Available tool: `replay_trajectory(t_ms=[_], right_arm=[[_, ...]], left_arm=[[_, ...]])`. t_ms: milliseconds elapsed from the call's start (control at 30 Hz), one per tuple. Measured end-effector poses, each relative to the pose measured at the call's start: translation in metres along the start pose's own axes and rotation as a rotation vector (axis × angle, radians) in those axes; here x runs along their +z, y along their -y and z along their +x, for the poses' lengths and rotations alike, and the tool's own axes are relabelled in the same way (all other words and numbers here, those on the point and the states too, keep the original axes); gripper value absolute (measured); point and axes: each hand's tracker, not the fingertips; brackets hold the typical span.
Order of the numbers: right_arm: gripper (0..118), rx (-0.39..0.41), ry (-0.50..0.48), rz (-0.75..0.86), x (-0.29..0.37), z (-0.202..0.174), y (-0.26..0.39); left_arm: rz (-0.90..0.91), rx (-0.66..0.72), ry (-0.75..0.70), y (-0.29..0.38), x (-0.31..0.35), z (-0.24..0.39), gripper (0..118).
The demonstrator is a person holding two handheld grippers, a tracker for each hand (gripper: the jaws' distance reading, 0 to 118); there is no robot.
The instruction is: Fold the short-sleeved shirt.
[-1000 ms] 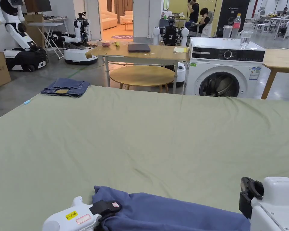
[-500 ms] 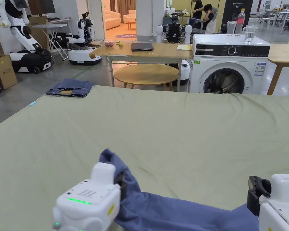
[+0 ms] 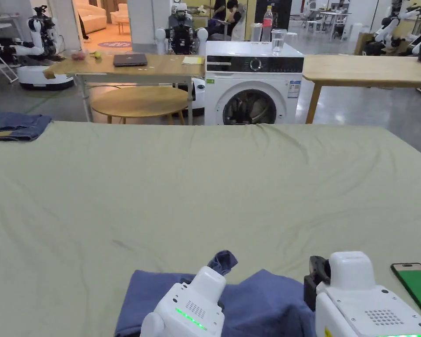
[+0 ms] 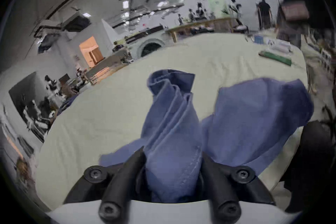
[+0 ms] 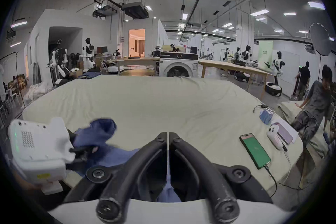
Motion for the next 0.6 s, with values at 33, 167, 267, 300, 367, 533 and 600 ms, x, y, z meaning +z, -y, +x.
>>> replay_trajectory(t_ms=[33,167,267,300,367,533,600], right_arm=[[0,-0.008,0.005,-0.002,0.0,0.006,0.002],[0,-0.043,0.007,-0.027,-0.003,0.019,0.004],[0,-0.052,0.004,-0.021,-0.001,0.019,0.006],[0,-0.054,-0.002,-0.017,-0.001,0.019,0.006],[0,-0.053,-0.004,-0.016,-0.001,0.016,0.005],[0,-0.069,-0.019,-0.019,-0.004,0.009,0.006],[0,-0.073,-0.025,-0.022,-0.005,0.007,0.007]], left_arm=[[-0.032,-0.018,0.008,0.001,-0.007,0.007,3],[-0.107,-0.025,0.025,-0.004,-0.012,0.006,35],[-0.012,0.149,0.105,-0.022,0.024,-0.024,94],[0.02,0.169,0.096,-0.024,0.037,-0.034,99],[0.046,0.256,0.099,-0.024,0.054,-0.059,99],[0.053,0.586,0.185,-0.003,0.053,-0.114,97],[-0.022,0.599,0.233,0.005,0.036,-0.116,72]])
